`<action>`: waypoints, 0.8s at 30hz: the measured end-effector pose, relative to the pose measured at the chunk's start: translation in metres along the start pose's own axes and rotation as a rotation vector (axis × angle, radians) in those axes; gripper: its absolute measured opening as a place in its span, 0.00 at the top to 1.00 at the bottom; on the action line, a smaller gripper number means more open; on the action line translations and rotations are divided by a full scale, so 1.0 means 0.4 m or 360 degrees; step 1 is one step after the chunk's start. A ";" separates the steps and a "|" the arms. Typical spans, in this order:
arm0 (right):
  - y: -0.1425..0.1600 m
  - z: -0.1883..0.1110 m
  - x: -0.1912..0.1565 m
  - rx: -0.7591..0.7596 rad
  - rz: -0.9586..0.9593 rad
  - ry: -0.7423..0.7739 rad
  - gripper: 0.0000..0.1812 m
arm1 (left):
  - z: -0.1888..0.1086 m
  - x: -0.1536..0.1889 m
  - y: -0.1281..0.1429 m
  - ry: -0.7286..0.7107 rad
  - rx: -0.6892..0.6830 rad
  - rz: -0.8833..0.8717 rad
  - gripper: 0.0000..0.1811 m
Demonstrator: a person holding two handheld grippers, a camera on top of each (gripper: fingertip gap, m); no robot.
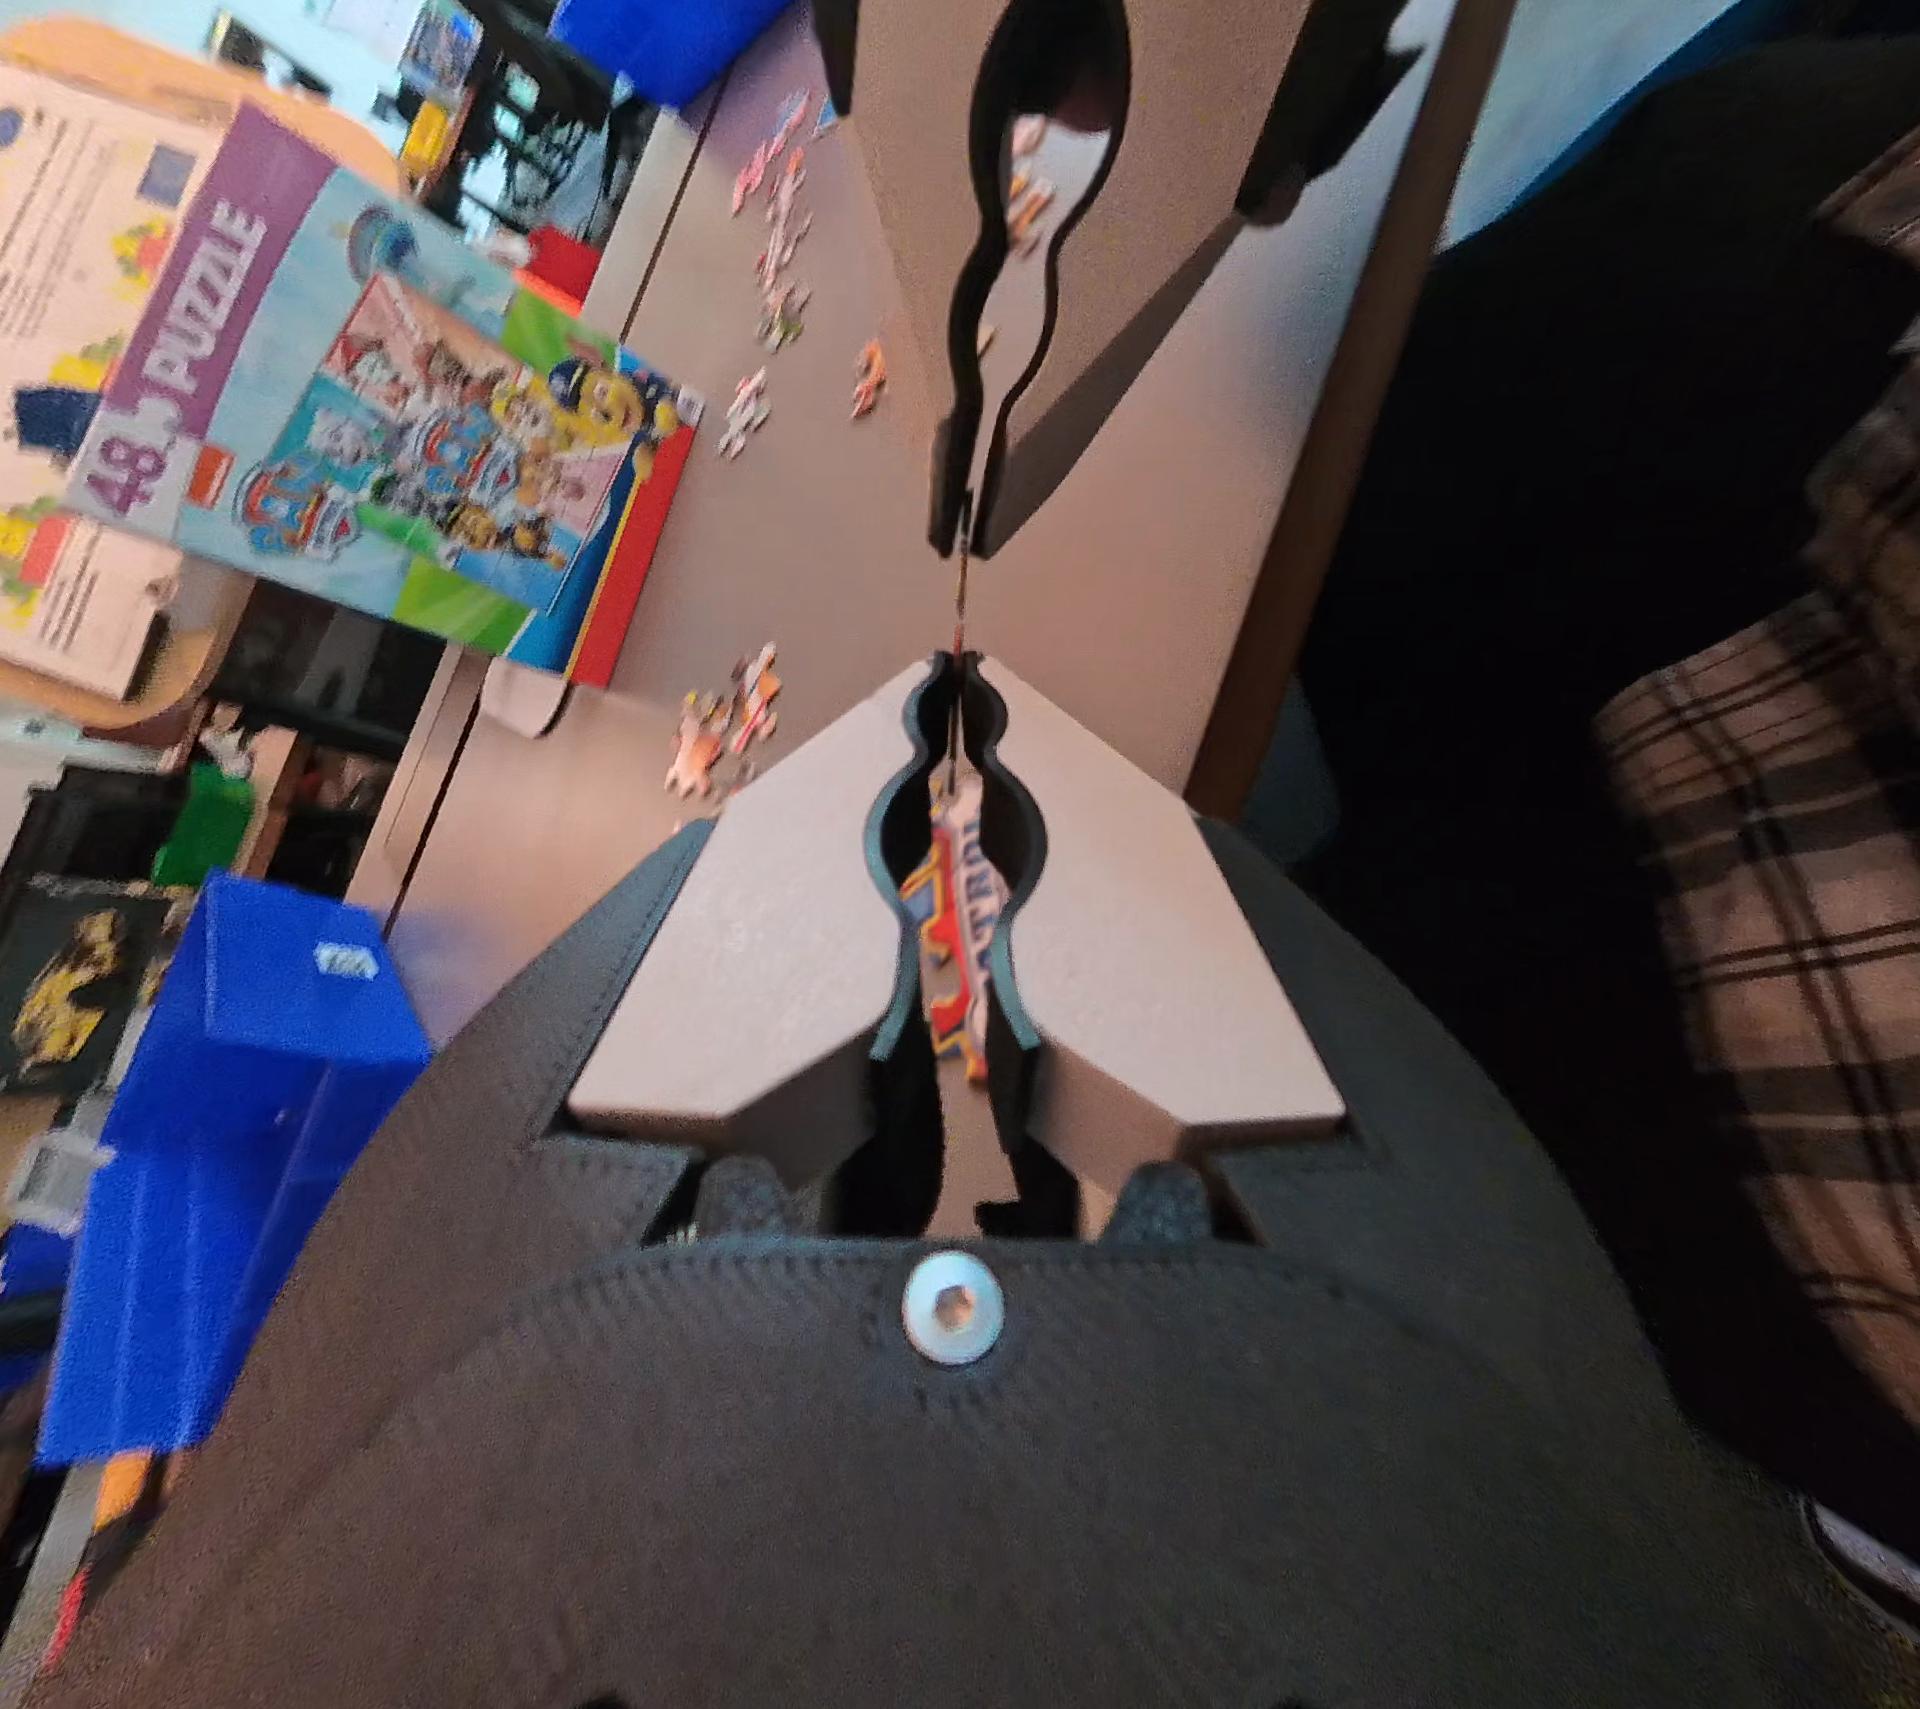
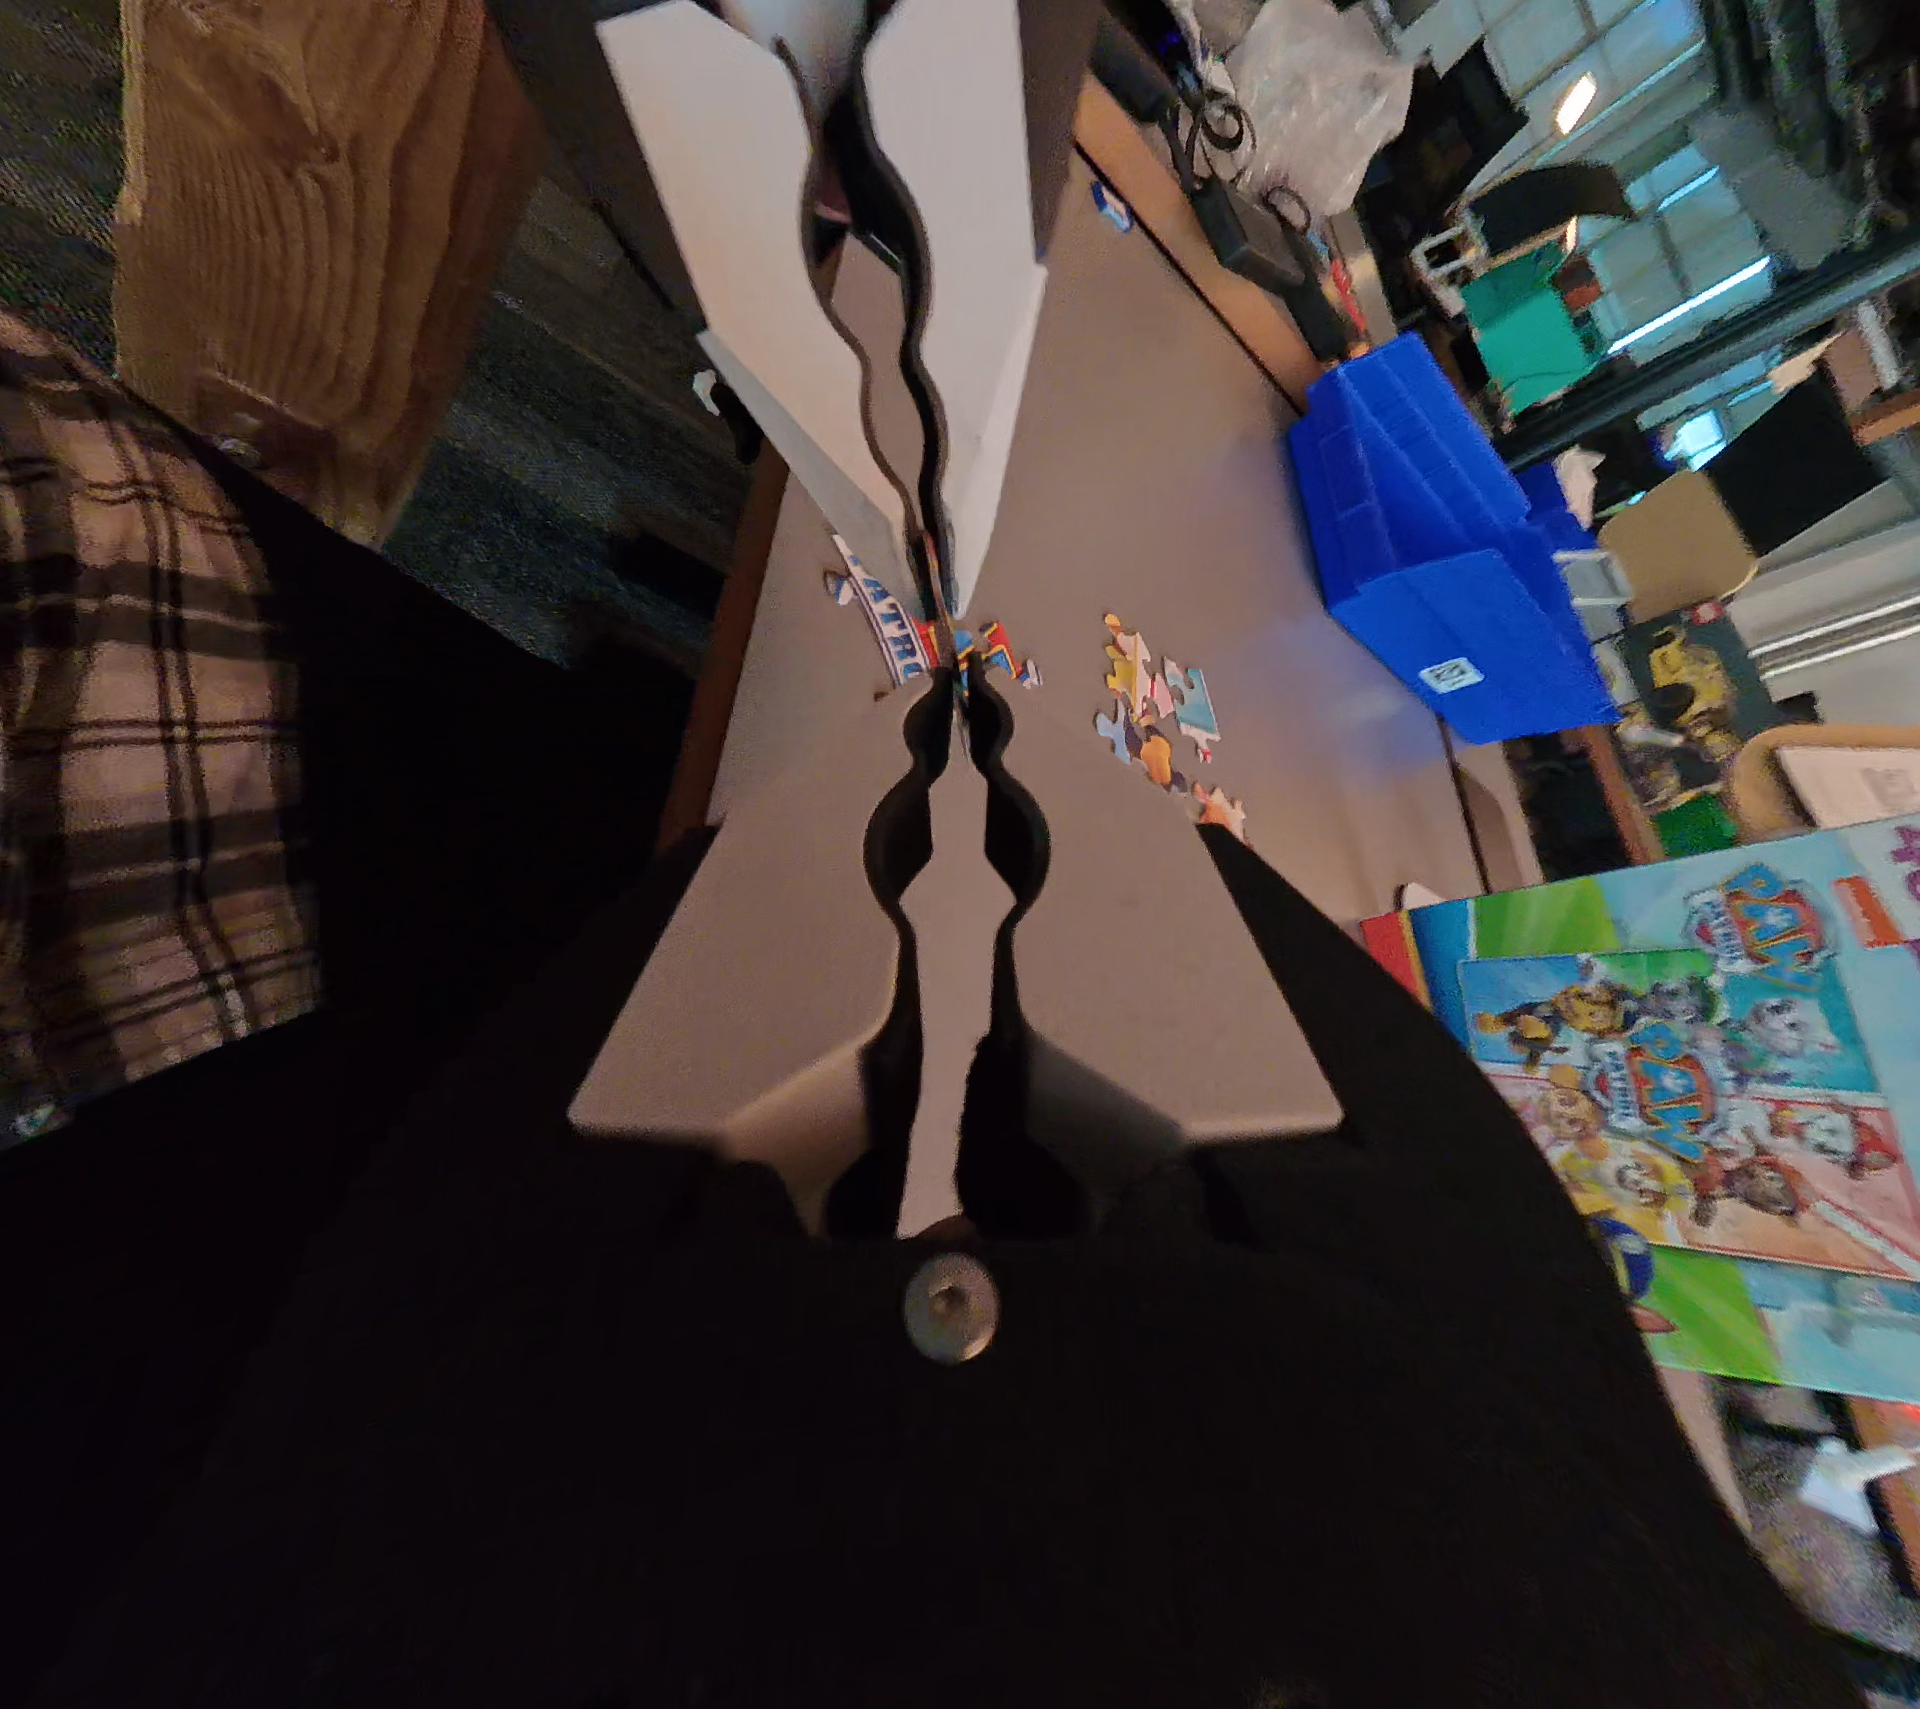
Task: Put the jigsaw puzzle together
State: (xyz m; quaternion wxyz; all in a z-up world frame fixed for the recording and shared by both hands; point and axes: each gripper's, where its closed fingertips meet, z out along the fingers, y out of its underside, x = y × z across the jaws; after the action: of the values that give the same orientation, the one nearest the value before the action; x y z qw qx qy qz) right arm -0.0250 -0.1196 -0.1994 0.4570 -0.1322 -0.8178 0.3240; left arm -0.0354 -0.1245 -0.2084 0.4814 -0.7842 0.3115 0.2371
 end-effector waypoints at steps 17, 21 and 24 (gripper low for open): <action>0.119 0.161 0.037 -0.0297 0.0319 -0.0178 1.00 | 0.020 -0.073 0.284 -0.0069 -0.0919 0.0168 1.00; 0.110 0.176 0.035 -0.0279 0.0333 -0.0211 1.00 | 0.017 -0.066 0.288 -0.0030 -0.1022 0.0168 0.99; 0.103 0.192 0.033 -0.0285 0.0342 -0.0234 1.00 | 0.019 -0.049 0.298 0.0013 -0.1093 0.0146 0.95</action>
State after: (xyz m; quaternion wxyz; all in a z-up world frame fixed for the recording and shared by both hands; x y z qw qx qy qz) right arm -0.0996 -0.1131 -0.2462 0.3450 -0.2350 -0.8557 0.3057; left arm -0.1350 -0.1534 -0.2707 0.1770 -0.8865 0.2506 0.3463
